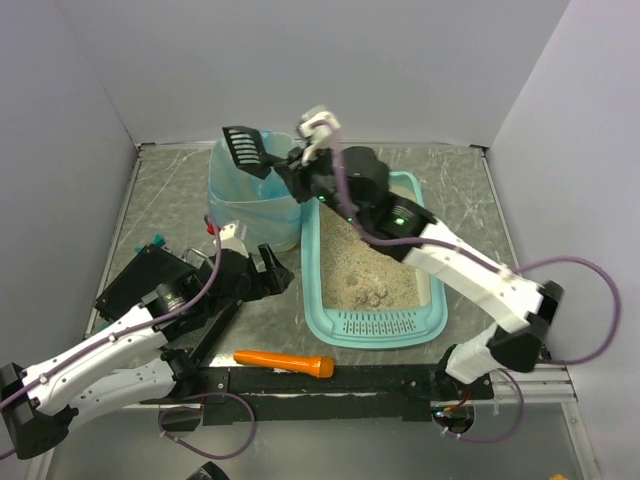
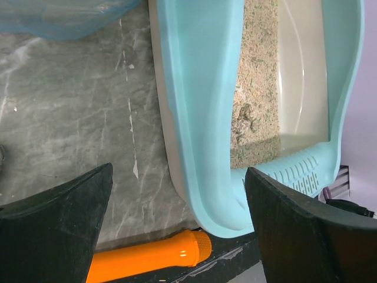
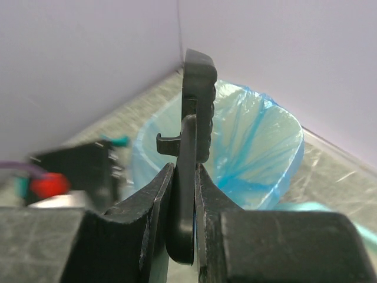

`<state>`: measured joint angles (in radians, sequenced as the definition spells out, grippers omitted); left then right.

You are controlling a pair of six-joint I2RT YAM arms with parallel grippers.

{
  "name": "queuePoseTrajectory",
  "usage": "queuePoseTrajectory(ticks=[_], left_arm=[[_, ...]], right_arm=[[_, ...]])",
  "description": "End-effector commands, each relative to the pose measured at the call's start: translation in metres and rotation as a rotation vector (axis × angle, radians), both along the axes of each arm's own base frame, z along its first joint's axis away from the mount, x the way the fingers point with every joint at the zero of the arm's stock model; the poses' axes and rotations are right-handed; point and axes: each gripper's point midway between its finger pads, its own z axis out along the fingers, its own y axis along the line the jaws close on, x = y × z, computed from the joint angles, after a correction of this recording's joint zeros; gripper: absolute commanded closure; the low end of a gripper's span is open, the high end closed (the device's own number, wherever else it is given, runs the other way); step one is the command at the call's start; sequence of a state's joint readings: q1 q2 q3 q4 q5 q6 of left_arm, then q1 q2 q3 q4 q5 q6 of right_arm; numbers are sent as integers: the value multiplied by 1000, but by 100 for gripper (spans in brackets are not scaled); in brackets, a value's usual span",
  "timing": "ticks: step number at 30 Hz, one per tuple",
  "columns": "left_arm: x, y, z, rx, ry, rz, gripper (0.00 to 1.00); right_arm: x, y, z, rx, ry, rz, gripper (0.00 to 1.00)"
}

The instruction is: Clean the litter box

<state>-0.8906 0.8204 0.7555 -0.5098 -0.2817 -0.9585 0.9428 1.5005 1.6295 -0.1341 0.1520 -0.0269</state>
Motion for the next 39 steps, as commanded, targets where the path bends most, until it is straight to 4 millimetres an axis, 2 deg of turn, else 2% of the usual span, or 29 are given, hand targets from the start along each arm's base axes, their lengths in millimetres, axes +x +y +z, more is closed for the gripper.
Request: queuePoseTrajectory(ticks=[1, 2, 3, 4, 5, 6, 7, 8, 9, 10, 11, 12, 13, 16, 19, 21, 26, 33, 37, 39], left_arm=[[4, -18, 9, -34, -13, -48, 3], [5, -20, 9, -37, -12, -53, 3], [6, -23, 6, -28, -6, -61, 3], [8, -25, 8, -28, -13, -66, 3], [7, -30, 11, -36, -15, -87, 3], [8, -33, 9, -31, -13, -99, 3], [10, -37, 11, -32, -21, -111, 3], [10, -39, 13, -36, -23, -118, 3], [11, -42, 10, -27, -16, -127, 3], [12, -44, 10, -27, -19, -134, 3], [13, -46, 10, -26, -21, -137, 3], [13, -48, 7, -19, -15, -144, 3], [15, -49, 9, -19, -24, -147, 3], [18, -57, 12, -12, -30, -177, 3], [22, -63, 12, 4, -29, -189, 3], [26, -64, 8, 32, -27, -186, 3], [36, -70, 5, 69, -29, -180, 3], [44, -81, -6, 102, -11, -193, 3], [48, -86, -15, 118, 7, -197, 3], [49, -88, -20, 126, 18, -198, 3]], right_arm=[[-30, -60, 58, 244, 140, -69, 100], [-35, -73, 62, 265, 167, -74, 100], [-28, -89, 57, 273, 208, -98, 100], [-35, -104, 50, 288, 288, -111, 100], [-31, -116, 38, 282, 324, -136, 100], [-22, -137, 28, 287, 362, -194, 100], [-24, -154, 26, 313, 387, -238, 100], [-24, -166, 1, 262, 439, -281, 100], [-24, -177, -8, 245, 452, -321, 100], [-24, -204, -10, 267, 440, -444, 100], [-28, -216, -38, 212, 480, -508, 100], [-32, -227, -50, 193, 485, -551, 100], [-37, -247, -66, 168, 487, -631, 100], [-54, -272, -108, 29, 579, -713, 100], [-70, -270, -148, -184, 676, -629, 100], [-78, -269, -168, -310, 737, -580, 100], [-70, -278, -178, -465, 761, -607, 100], [-66, -272, -215, -626, 877, -558, 100], [-67, -275, -237, -697, 934, -573, 100], [-61, -264, -245, -679, 943, -528, 100]])
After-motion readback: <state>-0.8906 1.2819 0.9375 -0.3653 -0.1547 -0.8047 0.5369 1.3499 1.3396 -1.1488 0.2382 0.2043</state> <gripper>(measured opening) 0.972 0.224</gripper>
